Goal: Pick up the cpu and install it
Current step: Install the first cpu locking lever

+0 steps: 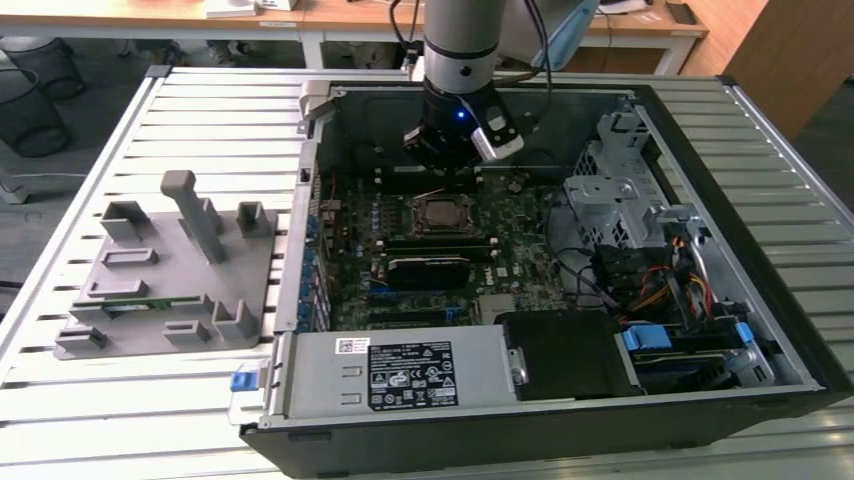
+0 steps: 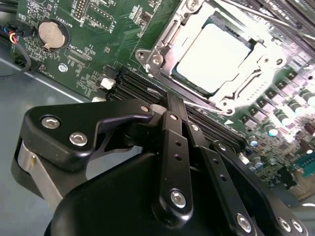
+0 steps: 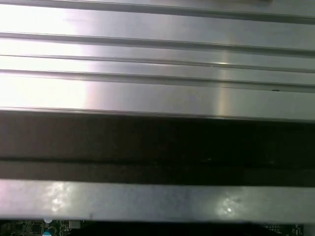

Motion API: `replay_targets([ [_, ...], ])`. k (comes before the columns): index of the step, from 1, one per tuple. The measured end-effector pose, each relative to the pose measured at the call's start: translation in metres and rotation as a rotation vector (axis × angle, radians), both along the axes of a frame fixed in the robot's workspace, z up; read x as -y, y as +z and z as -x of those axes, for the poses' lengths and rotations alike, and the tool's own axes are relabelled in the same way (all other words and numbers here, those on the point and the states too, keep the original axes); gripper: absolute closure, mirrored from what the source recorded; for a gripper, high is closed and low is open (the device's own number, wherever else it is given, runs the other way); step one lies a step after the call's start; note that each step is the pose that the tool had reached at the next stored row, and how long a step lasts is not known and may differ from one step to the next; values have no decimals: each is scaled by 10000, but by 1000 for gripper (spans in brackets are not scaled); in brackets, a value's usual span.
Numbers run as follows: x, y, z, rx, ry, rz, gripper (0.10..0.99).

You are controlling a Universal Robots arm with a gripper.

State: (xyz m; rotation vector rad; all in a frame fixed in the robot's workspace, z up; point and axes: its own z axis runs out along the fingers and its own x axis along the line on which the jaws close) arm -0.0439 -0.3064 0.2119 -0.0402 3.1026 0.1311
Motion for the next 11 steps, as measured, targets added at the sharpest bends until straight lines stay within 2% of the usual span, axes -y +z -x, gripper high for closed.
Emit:
replay_targets([
  [11,-9,-100,-32,-1,0,1,980],
])
